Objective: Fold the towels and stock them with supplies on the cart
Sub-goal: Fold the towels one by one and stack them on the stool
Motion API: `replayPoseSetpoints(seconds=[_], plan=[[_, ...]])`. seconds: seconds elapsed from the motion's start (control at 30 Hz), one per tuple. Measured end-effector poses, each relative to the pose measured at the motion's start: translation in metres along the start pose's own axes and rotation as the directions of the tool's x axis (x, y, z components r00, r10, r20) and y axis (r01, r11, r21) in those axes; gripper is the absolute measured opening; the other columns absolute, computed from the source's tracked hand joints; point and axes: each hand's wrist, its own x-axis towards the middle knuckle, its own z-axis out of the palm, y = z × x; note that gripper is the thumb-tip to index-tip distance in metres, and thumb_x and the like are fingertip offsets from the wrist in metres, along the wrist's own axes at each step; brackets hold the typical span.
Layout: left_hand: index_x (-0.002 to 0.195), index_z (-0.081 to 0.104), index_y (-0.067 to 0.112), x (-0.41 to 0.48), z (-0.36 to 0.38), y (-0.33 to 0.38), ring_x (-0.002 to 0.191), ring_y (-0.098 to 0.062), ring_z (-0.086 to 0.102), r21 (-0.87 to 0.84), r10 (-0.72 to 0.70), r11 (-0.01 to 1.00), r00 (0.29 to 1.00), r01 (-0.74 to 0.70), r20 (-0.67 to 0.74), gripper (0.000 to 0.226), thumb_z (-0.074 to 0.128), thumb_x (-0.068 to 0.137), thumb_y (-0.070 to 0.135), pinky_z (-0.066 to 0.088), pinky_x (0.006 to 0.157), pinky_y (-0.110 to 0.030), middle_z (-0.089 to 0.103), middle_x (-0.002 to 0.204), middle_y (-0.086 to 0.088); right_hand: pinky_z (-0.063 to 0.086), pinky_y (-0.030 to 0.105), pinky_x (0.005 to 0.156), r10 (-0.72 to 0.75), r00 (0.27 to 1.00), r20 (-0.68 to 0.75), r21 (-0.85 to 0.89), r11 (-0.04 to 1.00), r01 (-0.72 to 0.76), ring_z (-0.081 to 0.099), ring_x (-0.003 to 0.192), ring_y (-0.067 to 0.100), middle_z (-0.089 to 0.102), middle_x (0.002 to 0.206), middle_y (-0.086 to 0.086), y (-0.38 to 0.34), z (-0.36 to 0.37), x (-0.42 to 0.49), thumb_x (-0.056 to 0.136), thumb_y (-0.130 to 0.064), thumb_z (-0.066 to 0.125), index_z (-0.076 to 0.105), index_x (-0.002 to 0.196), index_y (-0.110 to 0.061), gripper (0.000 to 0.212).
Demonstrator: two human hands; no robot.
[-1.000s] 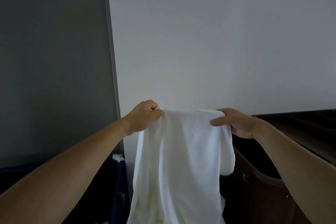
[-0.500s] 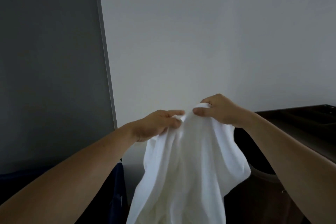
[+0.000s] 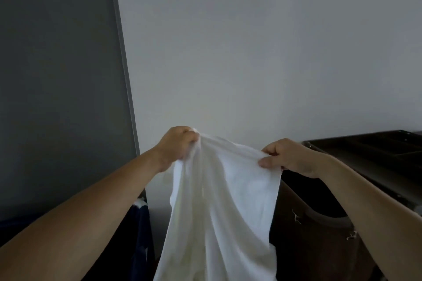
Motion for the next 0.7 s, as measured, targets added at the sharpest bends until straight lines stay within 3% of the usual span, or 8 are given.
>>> replayPoseSetpoints(seconds=[0.1,0.2,0.3,0.4,0.47,0.53,0.6,0.7], plan=[[0.071,0.045,0.01,0.007,0.007,-0.011,0.06,-0.02,0.031,0.027,-0.085,0.996,0.993,0.088,-0.085,0.019,0.053,0.089,0.01,0.028,0.049,-0.026,0.034,0.069,-0.007,0.061,0.043,0.078,-0.076,0.997,0.019,0.059,0.995,0.074,0.072,0.084,0.031,0.075,0.096,0.01,-0.007,0.005,-0.005,0.086,-0.005,0.072,0.052,0.138,-0.021,0.058],[0.071,0.044,0.011,0.008,0.013,-0.018,0.061,-0.021,0.032,-0.027,-0.149,0.989,0.983,0.147,-0.112,0.02,0.053,0.088,0.011,0.027,0.054,-0.031,0.034,0.07,-0.009,0.054,0.021,0.066,-0.226,0.968,0.113,-0.041,0.972,0.232,0.064,0.065,0.01,0.068,0.097,0.003,-0.021,0.019,-0.011,0.079,0.0,0.069,0.037,0.146,-0.043,0.086],[0.073,0.046,0.011,0.006,0.011,-0.017,0.067,-0.022,0.035,-0.023,-0.134,0.991,0.983,0.132,-0.13,0.018,0.054,0.09,0.013,0.028,0.059,-0.034,0.037,0.073,-0.01,0.04,0.013,0.054,-0.257,0.955,0.15,-0.225,0.931,0.286,0.051,0.054,-0.002,0.059,0.075,-0.019,-0.031,0.036,-0.013,0.077,-0.011,0.063,0.057,0.122,-0.051,0.06],[0.075,0.045,0.012,0.005,0.008,-0.015,0.072,-0.023,0.036,0.006,-0.116,0.993,0.987,0.118,-0.114,0.019,0.054,0.091,0.015,0.031,0.064,-0.036,0.039,0.078,-0.009,0.046,0.024,0.061,-0.249,0.965,0.08,-0.092,0.962,0.256,0.053,0.06,0.009,0.068,0.075,-0.004,-0.039,0.041,-0.013,0.086,-0.003,0.051,0.077,0.092,-0.037,0.043],[0.074,0.043,0.012,0.004,0.007,-0.015,0.073,-0.023,0.036,0.038,-0.103,0.994,0.991,0.106,-0.082,0.022,0.054,0.093,0.016,0.031,0.066,-0.037,0.037,0.078,-0.009,0.056,0.03,0.069,-0.191,0.969,0.156,0.211,0.965,0.157,0.066,0.072,0.022,0.075,0.093,0.005,-0.044,0.038,-0.013,0.085,0.0,0.043,0.079,0.097,-0.016,0.041],[0.077,0.045,0.013,0.001,0.006,-0.017,0.074,-0.024,0.038,0.05,-0.091,0.994,0.995,0.093,-0.043,0.022,0.053,0.096,0.019,0.033,0.067,-0.037,0.041,0.08,-0.008,0.059,0.033,0.079,-0.179,0.935,0.307,0.347,0.936,0.066,0.071,0.087,0.032,0.074,0.107,0.018,-0.043,0.035,-0.011,0.079,0.0,0.043,0.072,0.111,-0.006,0.044],[0.083,0.051,0.013,-0.002,0.004,-0.02,0.078,-0.024,0.043,0.039,-0.089,0.995,0.996,0.089,-0.009,0.018,0.053,0.098,0.023,0.037,0.07,-0.039,0.046,0.085,-0.008,0.058,0.029,0.083,-0.201,0.909,0.366,0.271,0.957,0.103,0.073,0.095,0.024,0.075,0.106,0.014,-0.043,0.035,-0.007,0.084,0.005,0.05,0.066,0.118,-0.009,0.04],[0.085,0.058,0.007,-0.007,0.0,-0.022,0.078,-0.023,0.047,0.066,-0.09,0.994,0.996,0.089,0.023,0.025,0.052,0.099,0.026,0.039,0.07,-0.037,0.049,0.084,-0.011,0.057,0.024,0.075,-0.24,0.954,0.18,0.116,0.968,0.222,0.074,0.086,0.016,0.078,0.09,0.001,-0.046,0.037,0.002,0.097,-0.01,0.062,0.071,0.107,-0.014,0.014]])
